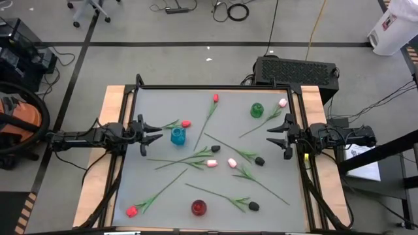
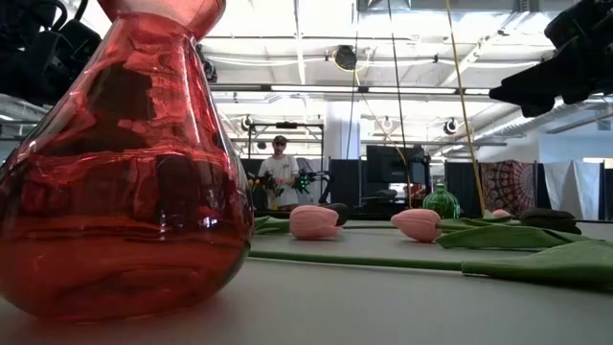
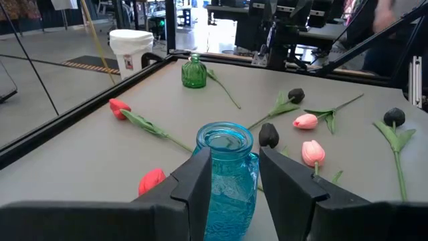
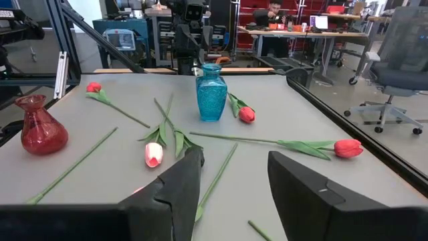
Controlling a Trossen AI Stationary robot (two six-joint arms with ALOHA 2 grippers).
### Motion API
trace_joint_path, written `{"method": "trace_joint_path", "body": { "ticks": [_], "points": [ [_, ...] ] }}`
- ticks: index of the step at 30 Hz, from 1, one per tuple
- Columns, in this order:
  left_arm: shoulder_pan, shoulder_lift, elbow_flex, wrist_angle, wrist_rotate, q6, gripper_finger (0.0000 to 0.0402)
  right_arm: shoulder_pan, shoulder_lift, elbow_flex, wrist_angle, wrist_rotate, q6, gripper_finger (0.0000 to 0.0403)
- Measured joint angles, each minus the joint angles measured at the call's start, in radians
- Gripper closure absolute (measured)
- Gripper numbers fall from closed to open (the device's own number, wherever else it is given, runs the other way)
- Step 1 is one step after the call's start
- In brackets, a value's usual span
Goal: Sort flowers into vase by color
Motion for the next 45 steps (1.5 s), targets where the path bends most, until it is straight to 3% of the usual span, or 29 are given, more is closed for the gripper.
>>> {"method": "trace_joint_path", "body": {
  "ticks": [37, 39, 45],
  "points": [
    [0.0, 0.0, 0.0, 0.0, 0.0, 0.0, 0.0269, 0.0, 0.0, 0.0, 0.011, 0.0, 0.001, 0.0236],
    [0.0, 0.0, 0.0, 0.0, 0.0, 0.0, 0.0269, 0.0, 0.0, 0.0, 0.026, -0.005, 0.04, 0.0236],
    [0.0, 0.0, 0.0, 0.0, 0.0, 0.0, 0.0269, 0.0, 0.0, 0.0, 0.073, -0.004, 0.355, 0.0236]
  ]
}}
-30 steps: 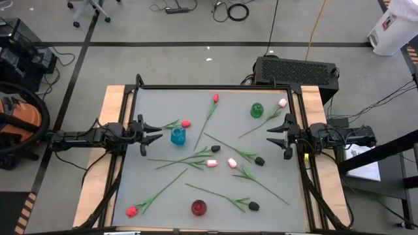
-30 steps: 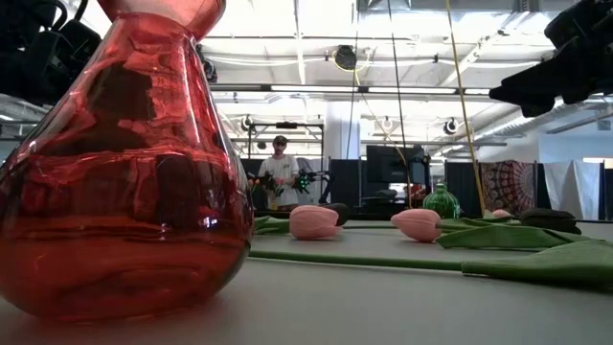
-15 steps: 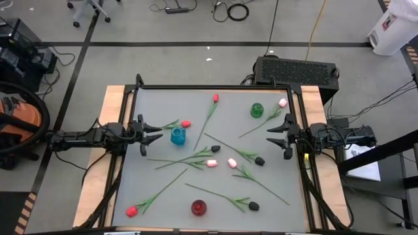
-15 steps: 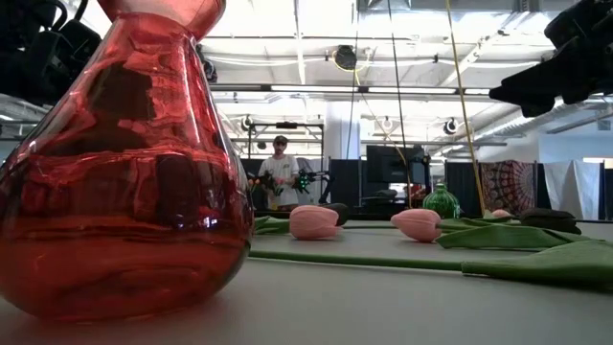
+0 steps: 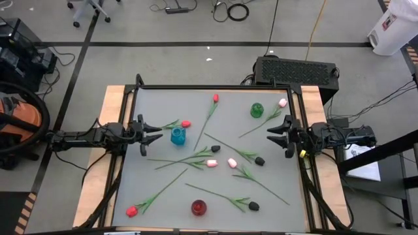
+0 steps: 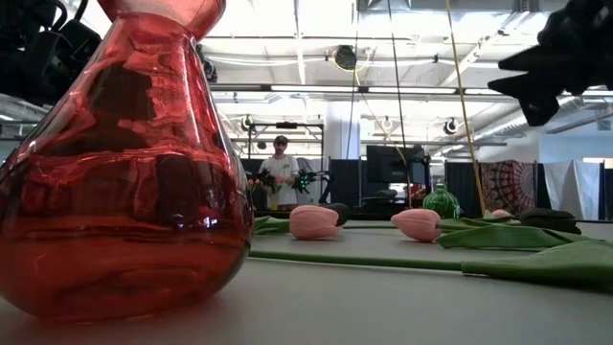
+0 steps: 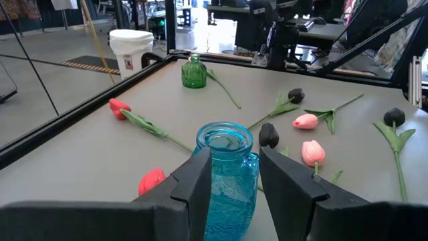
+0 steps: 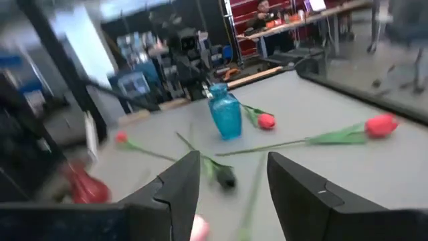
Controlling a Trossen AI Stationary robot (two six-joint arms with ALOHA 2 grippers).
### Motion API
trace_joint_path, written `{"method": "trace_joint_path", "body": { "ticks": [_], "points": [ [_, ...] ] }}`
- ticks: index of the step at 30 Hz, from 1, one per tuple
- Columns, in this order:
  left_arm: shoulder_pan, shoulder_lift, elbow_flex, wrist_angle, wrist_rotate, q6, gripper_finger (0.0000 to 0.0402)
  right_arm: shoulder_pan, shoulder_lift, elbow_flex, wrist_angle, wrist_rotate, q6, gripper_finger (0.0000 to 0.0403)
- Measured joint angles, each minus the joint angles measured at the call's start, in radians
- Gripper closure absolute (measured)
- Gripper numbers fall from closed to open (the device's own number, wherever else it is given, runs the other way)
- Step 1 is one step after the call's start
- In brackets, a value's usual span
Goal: Sort flowers into vase by color
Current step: Put the top right pink flower into the green vase
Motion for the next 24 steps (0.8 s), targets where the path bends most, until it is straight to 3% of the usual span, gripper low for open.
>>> {"method": "trace_joint_path", "body": {
  "ticks": [9, 15, 24],
  "points": [
    [0.0, 0.0, 0.0, 0.001, 0.0, 0.0, 0.0269, 0.0, 0.0, 0.0, 0.08, 0.007, 0.315, 0.0236],
    [0.0, 0.0, 0.0, 0.002, 0.0, 0.0, 0.0269, 0.0, 0.003, 0.008, 0.162, 0.114, 0.538, 0.0236],
    [0.0, 0.0, -0.001, 0.013, 0.0, 0.0, 0.0269, 0.0, 0.159, 0.13, 0.223, 0.162, 0.624, 0.0236]
  ]
}}
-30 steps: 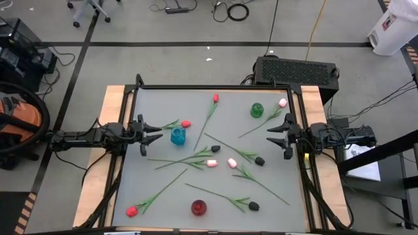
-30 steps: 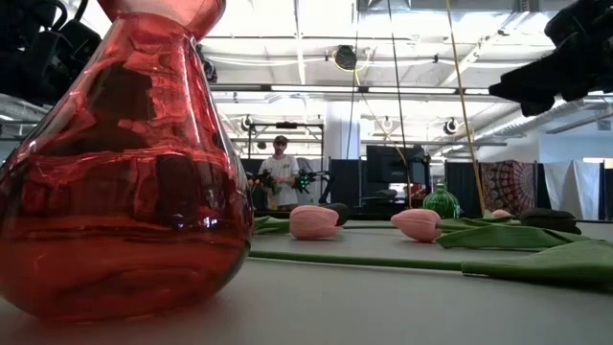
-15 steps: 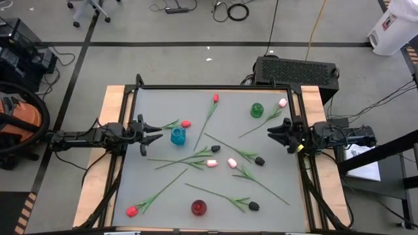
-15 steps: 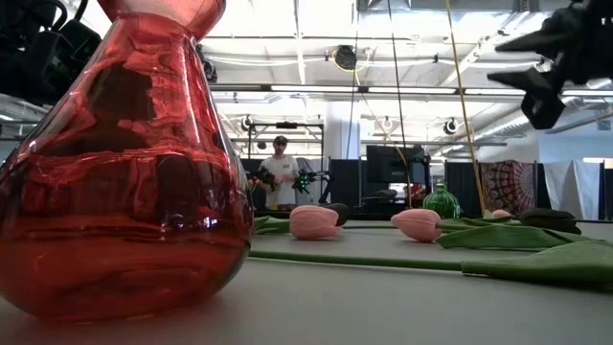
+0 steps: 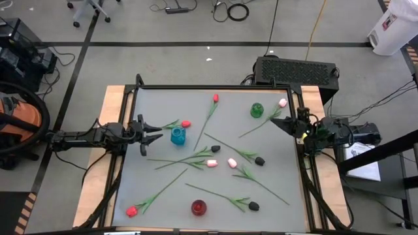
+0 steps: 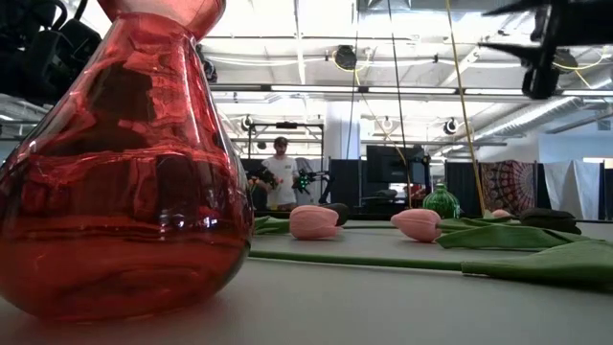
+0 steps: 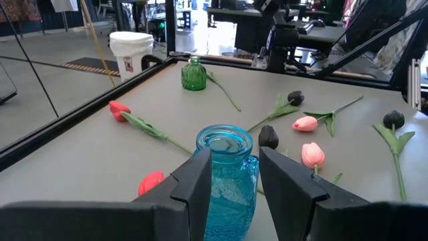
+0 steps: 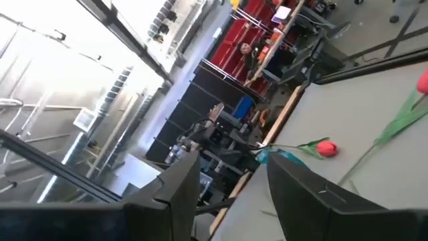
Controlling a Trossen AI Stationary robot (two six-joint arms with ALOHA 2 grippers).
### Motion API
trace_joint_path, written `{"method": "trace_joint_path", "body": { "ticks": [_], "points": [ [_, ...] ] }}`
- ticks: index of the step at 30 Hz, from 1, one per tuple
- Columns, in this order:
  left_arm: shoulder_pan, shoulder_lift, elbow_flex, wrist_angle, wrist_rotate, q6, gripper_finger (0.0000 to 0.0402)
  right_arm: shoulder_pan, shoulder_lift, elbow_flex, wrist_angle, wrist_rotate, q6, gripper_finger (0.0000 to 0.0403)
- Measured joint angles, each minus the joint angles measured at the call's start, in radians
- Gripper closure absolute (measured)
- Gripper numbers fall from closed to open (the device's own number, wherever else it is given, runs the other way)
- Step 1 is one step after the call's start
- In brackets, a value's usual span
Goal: Sort flowers into vase by color
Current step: Put the top right pink flower into the green vase
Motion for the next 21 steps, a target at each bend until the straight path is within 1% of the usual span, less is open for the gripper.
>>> {"method": "trace_joint_path", "body": {
  "ticks": [3, 7, 10, 14, 16, 18, 21],
  "points": [
    [0.0, 0.0, 0.0, 0.0, 0.0, 0.0, 0.0269, -0.001, 0.106, 0.099, -0.046, 0.008, -0.011, 0.0236],
    [0.0, 0.0, 0.0, 0.001, 0.0, 0.0, 0.0269, -0.002, 0.261, 0.3, -0.242, 0.027, 0.005, 0.0236],
    [0.0, 0.0, 0.0, 0.001, 0.0, 0.0, 0.0269, -0.001, 0.376, 0.482, -0.452, 0.038, 0.024, 0.0236],
    [0.0, 0.0, 0.0, 0.001, 0.0, 0.0, 0.0269, -0.002, 0.525, 0.73, -0.764, 0.099, 0.091, 0.0236],
    [0.0, 0.0, 0.0, 0.001, 0.0, 0.0, 0.0269, -0.004, 0.59, 0.844, -0.946, 0.137, 0.145, 0.0236],
    [0.0, 0.0, 0.0, 0.001, 0.0, 0.0, 0.0269, -0.015, 0.648, 0.944, -1.128, 0.173, 0.237, 0.0236],
    [0.0, 0.0, 0.0, 0.001, 0.0, 0.0, 0.0269, -0.039, 0.71, 1.045, -1.384, 0.207, 0.359, 0.0236]
  ]
}}
